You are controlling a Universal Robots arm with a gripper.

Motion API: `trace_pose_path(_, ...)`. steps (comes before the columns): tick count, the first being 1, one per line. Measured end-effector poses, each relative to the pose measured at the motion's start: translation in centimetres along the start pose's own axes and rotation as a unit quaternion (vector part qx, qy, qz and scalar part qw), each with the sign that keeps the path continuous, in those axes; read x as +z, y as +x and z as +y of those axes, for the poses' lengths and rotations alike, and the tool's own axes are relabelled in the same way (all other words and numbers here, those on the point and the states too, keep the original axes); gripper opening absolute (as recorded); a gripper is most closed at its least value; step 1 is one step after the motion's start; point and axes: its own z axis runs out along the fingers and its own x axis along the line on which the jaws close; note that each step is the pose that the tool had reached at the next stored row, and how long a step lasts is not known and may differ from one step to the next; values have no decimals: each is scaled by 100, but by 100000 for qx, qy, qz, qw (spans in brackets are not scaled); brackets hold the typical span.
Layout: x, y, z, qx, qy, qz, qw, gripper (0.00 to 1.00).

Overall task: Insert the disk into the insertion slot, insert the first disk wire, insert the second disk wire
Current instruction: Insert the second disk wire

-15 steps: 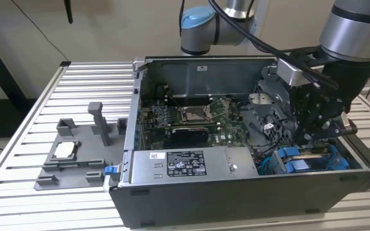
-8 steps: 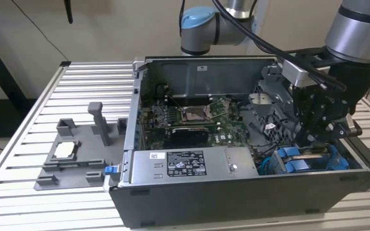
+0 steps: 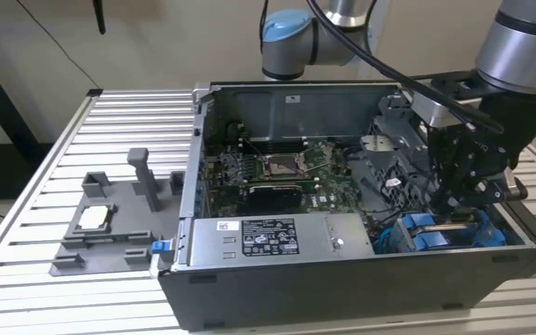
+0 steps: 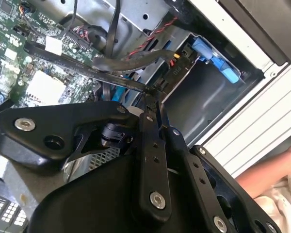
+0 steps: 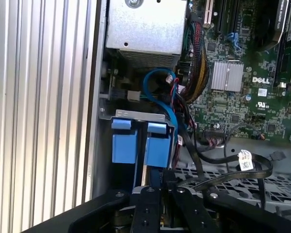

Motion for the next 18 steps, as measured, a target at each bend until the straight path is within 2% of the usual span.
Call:
trace_pose_path(3,5,5,-15,490,-37,10,99999,15)
trace_pose_path(7,8,15,-68,529,-361,-16,99998,15)
trace_pose_path(11,11,21,-73,1108,-584,-30,99992,15)
trace_pose_path(18,25,24,-99,2143,-678,-16,99975,15)
